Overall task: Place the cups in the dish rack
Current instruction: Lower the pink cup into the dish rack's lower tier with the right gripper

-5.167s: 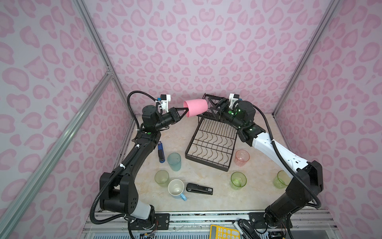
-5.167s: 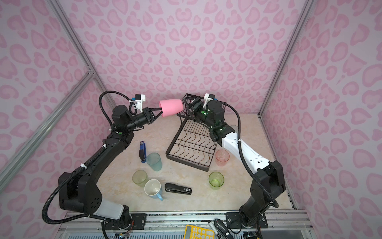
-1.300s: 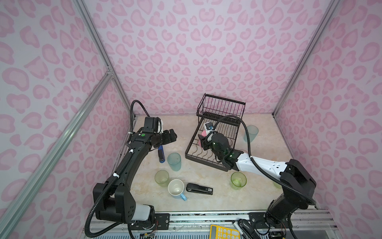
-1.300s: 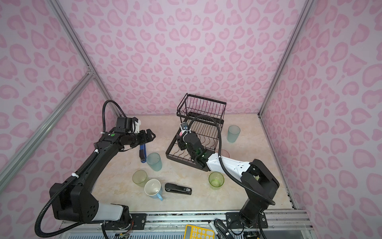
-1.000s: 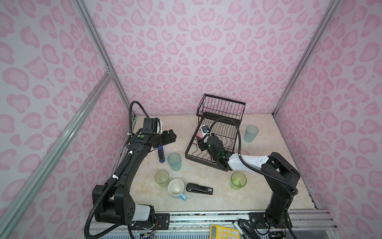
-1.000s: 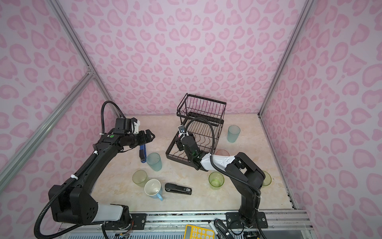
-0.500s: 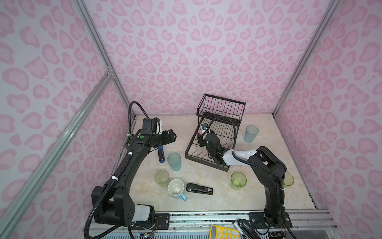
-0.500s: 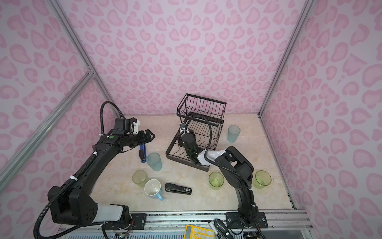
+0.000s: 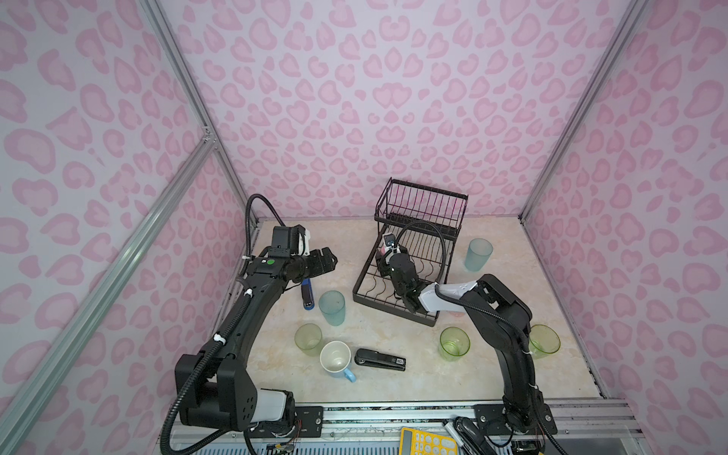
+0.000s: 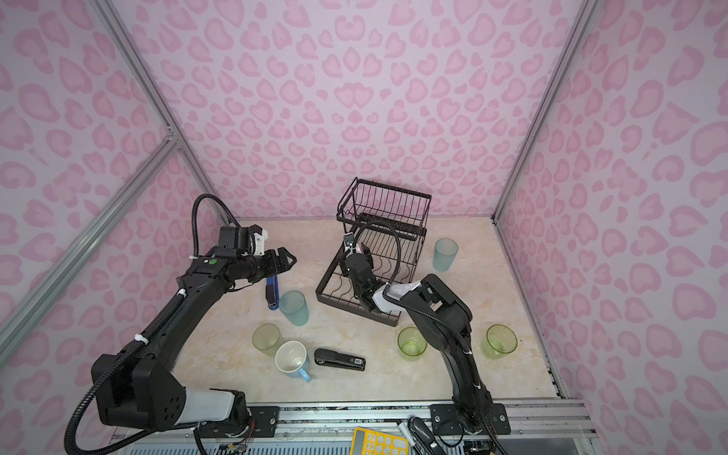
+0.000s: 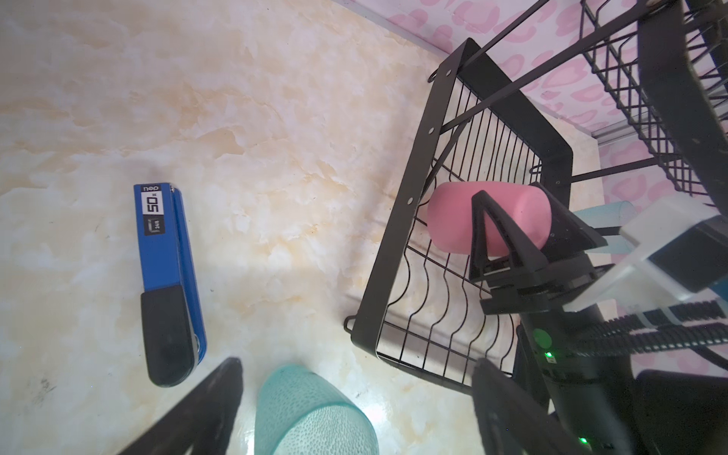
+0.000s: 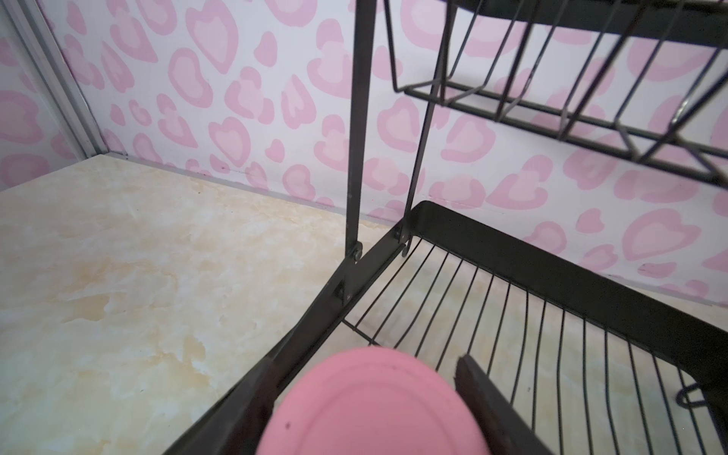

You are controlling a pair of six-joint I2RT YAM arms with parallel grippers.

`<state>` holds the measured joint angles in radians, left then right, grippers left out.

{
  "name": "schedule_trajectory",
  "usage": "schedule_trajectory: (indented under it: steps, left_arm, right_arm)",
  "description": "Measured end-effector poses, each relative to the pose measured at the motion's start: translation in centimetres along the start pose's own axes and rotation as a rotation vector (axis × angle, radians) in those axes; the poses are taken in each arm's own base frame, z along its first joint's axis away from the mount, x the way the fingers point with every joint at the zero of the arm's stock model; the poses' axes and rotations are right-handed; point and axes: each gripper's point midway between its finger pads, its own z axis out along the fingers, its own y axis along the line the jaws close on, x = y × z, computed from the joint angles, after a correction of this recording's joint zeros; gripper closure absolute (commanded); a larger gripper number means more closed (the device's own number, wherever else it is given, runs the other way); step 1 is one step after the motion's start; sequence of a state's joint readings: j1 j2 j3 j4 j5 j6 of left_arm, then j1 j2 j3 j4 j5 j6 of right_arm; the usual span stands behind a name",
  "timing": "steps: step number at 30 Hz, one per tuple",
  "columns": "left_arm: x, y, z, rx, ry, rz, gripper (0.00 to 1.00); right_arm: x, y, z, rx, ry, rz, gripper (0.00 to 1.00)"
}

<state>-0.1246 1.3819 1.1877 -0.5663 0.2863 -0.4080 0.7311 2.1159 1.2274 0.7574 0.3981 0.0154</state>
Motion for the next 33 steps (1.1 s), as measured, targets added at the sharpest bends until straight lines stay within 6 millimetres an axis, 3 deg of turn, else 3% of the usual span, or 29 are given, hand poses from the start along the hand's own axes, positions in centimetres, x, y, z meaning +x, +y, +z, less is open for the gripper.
schedule_trajectory:
  steps: [12,24,33]
  left_arm:
    - [0.0,0.0,0.0,0.001,0.001,-0.001,0.08]
    - [0.0,0.1,0.1,0.0,-0.002,-0.001,0.03]
    - [-0.3,0.2,0.1,-0.004,-0.012,0.001,0.03]
  right_arm:
    - [-0.4,-0.4,1.9,0.064,-0.022,0.024,0.33]
    - [-0.3,-0.7,2.7,0.088,-0.003,0.03,0.11]
    - [-0.4,-0.3,1.7,0.084,0.0,0.009,0.06]
